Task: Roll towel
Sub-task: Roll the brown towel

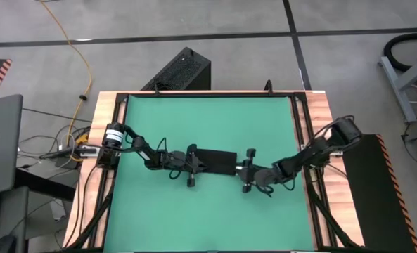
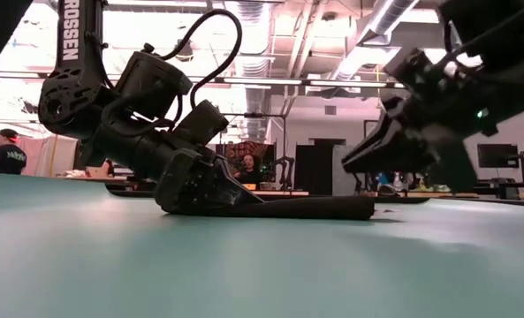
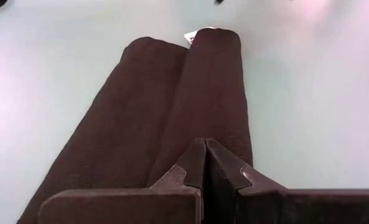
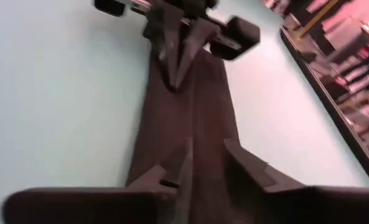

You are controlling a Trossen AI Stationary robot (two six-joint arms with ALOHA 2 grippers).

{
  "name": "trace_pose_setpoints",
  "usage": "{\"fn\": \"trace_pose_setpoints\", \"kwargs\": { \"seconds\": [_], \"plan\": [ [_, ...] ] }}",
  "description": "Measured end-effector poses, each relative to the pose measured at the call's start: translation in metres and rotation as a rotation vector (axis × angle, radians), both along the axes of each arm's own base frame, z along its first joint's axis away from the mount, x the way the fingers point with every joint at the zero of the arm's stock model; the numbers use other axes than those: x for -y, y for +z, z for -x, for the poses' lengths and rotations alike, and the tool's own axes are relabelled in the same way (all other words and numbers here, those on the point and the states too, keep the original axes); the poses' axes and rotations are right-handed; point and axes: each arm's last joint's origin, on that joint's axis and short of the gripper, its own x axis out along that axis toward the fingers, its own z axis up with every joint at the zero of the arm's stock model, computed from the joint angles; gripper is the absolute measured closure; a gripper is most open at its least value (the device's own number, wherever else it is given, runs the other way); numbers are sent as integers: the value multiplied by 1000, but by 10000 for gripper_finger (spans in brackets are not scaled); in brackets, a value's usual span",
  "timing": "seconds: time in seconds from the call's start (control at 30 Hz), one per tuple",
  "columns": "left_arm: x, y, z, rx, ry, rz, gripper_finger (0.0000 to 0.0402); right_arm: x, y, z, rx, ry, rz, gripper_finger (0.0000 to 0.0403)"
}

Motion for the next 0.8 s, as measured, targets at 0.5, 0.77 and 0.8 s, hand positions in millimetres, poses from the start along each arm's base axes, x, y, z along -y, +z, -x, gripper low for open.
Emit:
{"fn": "trace_pose_setpoints", "kwargs": {
  "seconds": [0.5, 0.77, 0.8],
  "plan": [
    [0, -1, 0, -5, 3, 10, 402, 8, -13, -8, -96, 187, -48, 133],
    [0, -1, 1, -6, 3, 13, 401, 5, -14, -7, -97, 201, -32, 148],
    [0, -1, 1, -6, 3, 11, 401, 5, -16, -8, -104, 206, -36, 148]
  ]
}}
